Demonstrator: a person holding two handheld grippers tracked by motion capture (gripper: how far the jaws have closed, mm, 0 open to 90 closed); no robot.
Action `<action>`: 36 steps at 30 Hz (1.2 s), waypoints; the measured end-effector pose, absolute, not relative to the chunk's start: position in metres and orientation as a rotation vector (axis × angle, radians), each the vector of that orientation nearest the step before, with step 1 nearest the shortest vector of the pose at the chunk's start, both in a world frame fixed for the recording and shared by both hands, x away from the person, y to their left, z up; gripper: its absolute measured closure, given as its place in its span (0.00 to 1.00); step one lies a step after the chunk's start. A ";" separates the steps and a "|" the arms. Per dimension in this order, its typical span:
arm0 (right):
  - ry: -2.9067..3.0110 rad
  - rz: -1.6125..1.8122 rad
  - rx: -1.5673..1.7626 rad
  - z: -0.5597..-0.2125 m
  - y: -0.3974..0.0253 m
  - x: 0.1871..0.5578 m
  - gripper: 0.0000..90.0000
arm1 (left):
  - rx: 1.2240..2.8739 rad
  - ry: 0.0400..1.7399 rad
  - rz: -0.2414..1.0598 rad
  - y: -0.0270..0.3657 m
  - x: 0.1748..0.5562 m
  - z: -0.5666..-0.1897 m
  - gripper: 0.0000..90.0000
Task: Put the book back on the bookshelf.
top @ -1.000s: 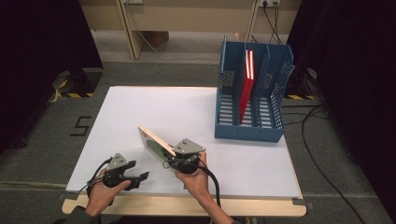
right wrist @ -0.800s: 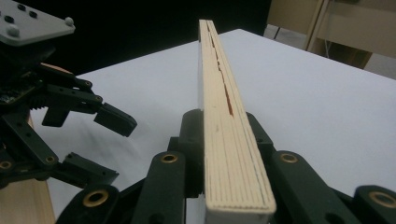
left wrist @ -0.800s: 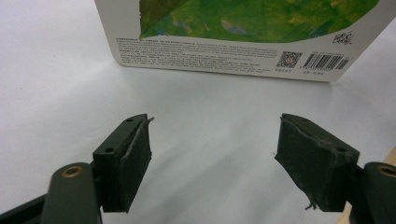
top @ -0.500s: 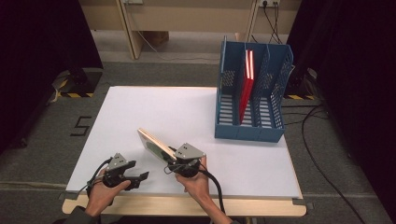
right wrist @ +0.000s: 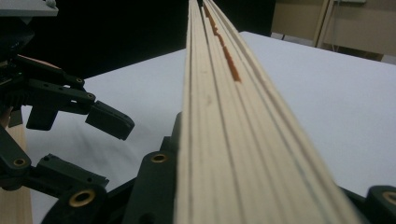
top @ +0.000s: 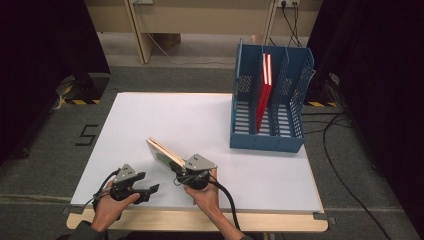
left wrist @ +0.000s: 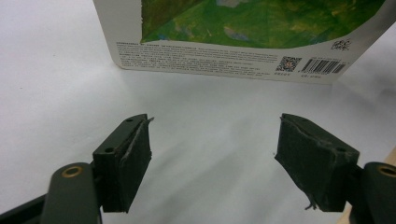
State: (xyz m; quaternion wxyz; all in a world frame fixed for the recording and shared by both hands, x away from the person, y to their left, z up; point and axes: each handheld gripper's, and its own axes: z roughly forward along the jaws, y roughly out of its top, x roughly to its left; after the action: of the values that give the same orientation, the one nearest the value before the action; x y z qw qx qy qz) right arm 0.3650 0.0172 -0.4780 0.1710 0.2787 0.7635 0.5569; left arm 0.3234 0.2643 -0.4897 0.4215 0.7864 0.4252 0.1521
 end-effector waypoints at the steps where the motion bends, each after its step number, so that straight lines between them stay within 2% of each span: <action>1: 2.165 1.584 0.777 -0.479 0.018 0.366 0.77 | 1.970 1.066 0.382 0.264 0.324 -0.490 0.28; 6: 2.164 1.587 0.786 -0.483 0.018 0.367 0.76 | 1.972 1.067 0.375 0.264 0.323 -0.490 0.28; 10: 2.163 1.584 0.770 -0.482 0.016 0.368 0.83 | 1.974 1.066 0.377 0.264 0.324 -0.490 0.28; 14: 2.155 1.590 0.768 -0.482 0.015 0.367 0.84 | 1.972 1.067 0.379 0.265 0.324 -0.490 0.28; 36: 2.045 1.689 0.769 -0.432 -0.016 0.366 0.85 | 1.971 1.072 0.379 0.265 0.324 -0.490 0.28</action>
State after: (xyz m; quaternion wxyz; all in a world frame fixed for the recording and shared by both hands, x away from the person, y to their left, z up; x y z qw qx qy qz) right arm 0.3661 -0.0156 -0.4320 0.1889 0.2734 0.7273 0.6005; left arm 0.3241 0.2652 -0.4903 0.4196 0.7862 0.4277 0.1512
